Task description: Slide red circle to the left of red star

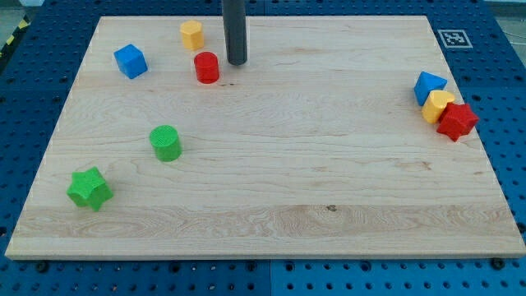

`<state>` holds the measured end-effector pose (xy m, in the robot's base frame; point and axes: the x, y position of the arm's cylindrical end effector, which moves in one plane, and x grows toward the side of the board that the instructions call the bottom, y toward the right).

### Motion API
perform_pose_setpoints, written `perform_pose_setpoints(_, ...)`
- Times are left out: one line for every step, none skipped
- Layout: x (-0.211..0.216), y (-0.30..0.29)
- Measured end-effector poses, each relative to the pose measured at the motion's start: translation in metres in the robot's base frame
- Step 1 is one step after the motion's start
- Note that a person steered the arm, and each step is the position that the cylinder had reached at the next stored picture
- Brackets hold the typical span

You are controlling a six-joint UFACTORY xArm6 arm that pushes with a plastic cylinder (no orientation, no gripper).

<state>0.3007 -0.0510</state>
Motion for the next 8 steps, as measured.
perform_pose_setpoints(-0.004, -0.048)
perform_pose_setpoints(-0.016, -0.086)
perform_pose_setpoints(-0.01, -0.099)
perform_pose_setpoints(0.016, -0.082)
perform_pose_setpoints(0.018, -0.061)
perform_pose_setpoints(0.026, -0.028)
perform_pose_setpoints(0.049, -0.054)
perform_pose_setpoints(0.055, -0.045)
